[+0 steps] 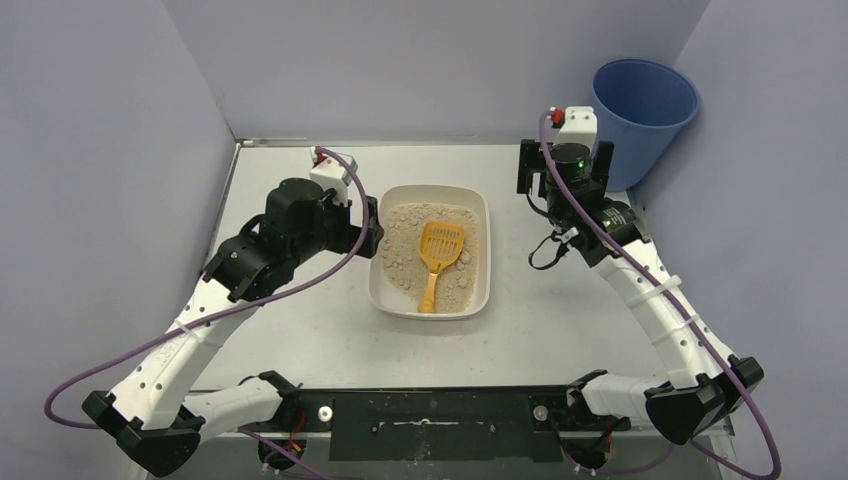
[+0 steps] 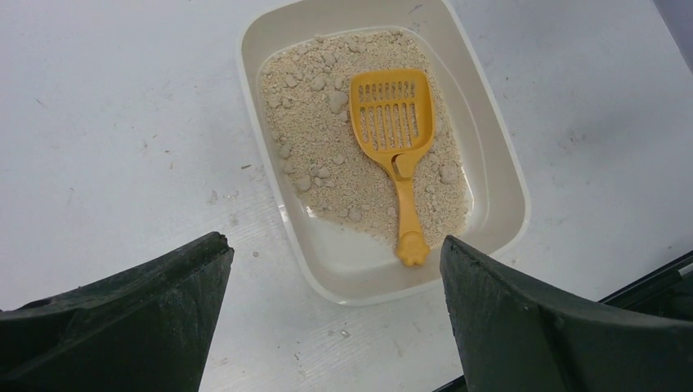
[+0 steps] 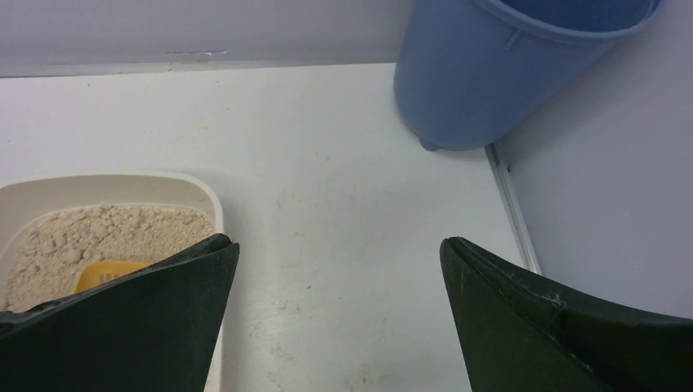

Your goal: Clean the litter box

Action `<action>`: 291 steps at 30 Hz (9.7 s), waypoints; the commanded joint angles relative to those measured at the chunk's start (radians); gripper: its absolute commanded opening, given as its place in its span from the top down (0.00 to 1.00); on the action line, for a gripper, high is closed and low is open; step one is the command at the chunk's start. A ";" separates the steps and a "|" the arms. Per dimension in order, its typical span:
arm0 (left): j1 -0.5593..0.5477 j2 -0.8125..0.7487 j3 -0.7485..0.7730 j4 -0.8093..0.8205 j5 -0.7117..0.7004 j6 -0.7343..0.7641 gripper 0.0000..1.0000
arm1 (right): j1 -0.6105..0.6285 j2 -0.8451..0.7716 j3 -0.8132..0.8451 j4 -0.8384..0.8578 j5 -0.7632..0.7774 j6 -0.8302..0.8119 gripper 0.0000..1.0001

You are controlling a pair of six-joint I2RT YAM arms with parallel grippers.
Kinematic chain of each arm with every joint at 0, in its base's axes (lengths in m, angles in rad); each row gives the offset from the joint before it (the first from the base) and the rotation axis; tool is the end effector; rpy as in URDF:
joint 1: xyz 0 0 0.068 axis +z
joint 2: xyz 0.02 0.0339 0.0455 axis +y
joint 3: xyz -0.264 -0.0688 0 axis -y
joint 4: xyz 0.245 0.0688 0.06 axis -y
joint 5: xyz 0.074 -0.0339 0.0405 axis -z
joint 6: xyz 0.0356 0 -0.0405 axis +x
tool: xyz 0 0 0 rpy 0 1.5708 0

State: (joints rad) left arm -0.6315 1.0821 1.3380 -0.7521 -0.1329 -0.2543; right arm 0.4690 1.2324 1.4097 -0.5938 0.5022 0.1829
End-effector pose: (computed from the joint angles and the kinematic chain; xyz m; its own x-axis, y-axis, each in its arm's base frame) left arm 0.1755 -0.1225 0.4146 -0.4955 0.0535 -0.8670 0.3786 0.9116 -0.1602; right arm 0.2389 0.1018 0.4222 -0.3555 -0.0014 -0.9347 0.0622 0.9977 -0.0252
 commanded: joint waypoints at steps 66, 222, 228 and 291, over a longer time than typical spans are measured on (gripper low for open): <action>-0.001 -0.094 -0.068 -0.069 0.005 -0.011 0.03 | -0.504 0.868 0.549 0.459 -0.197 -0.312 0.12; 0.161 -0.038 -0.703 0.246 -0.003 -0.530 0.96 | 0.703 0.508 -0.226 0.161 -0.111 0.682 0.35; 0.162 -0.080 -0.692 0.193 -0.006 -0.527 0.52 | 0.703 0.558 -0.195 0.160 -0.085 0.685 0.43; 0.179 -0.155 -0.398 0.081 0.716 -0.269 0.24 | 0.767 -0.090 -0.388 0.007 -0.555 -0.381 1.00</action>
State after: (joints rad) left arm -0.4610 0.9607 0.9382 -0.7563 0.4610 -0.5144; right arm 1.2316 1.1858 1.0130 -0.5556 -0.0097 -0.0620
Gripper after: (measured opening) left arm 0.788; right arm 0.252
